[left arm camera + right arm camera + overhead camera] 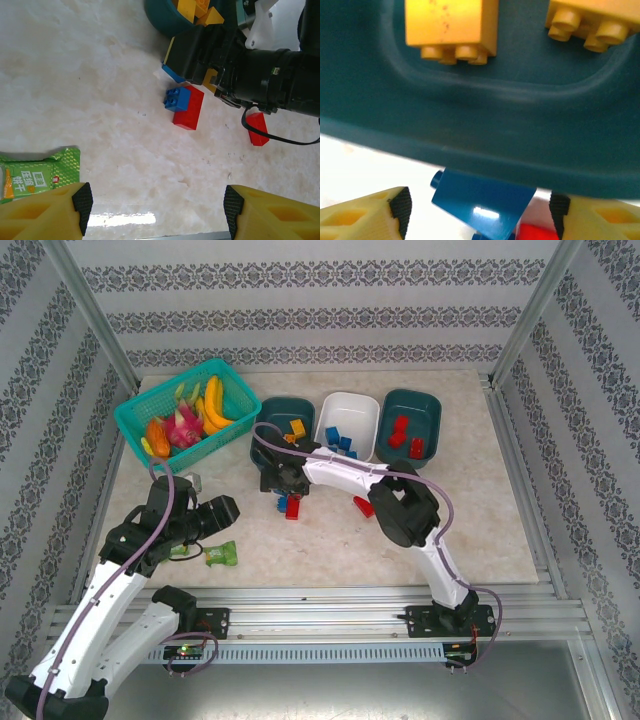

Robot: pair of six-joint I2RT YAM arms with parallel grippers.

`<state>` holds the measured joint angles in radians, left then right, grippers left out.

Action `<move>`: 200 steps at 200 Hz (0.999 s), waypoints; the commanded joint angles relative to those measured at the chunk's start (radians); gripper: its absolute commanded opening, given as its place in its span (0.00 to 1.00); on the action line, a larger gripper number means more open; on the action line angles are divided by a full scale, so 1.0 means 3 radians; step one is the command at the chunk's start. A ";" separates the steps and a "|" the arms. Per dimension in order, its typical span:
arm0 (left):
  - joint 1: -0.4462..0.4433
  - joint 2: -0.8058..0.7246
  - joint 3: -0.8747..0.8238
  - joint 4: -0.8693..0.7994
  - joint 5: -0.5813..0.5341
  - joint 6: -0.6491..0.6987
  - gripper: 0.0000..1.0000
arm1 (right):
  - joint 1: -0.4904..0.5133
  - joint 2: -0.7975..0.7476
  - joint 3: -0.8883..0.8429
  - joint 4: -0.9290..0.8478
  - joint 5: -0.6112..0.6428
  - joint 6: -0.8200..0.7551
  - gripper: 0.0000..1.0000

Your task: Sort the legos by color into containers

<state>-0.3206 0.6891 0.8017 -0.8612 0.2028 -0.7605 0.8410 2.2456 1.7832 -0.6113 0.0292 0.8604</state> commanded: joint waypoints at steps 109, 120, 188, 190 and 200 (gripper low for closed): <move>-0.0021 -0.0001 0.0047 0.0046 0.0113 -0.0046 0.72 | -0.0002 -0.0429 -0.0212 -0.0083 0.0096 -0.0083 0.36; -0.0023 0.0023 0.0052 0.0098 0.0139 -0.0053 0.72 | -0.0010 -0.0600 -0.0362 -0.0059 0.0114 -0.0086 0.36; -0.0043 0.0520 0.0230 0.0644 0.0432 -0.0079 0.71 | -0.0294 -0.1390 -0.1020 -0.0024 0.0174 -0.0072 0.31; -0.0048 0.0547 0.0243 0.0660 0.0440 -0.0078 0.71 | -0.0301 -0.1400 -0.1027 -0.0024 0.0174 -0.0074 0.31; -0.0080 0.0668 0.0311 0.0737 0.0478 -0.0059 0.71 | -0.0387 -0.1504 -0.1102 -0.0006 0.0186 -0.0090 0.30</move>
<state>-0.3222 0.8391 0.8314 -0.7528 0.2962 -0.7753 0.7837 1.8553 1.5143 -0.6086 0.0463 0.8398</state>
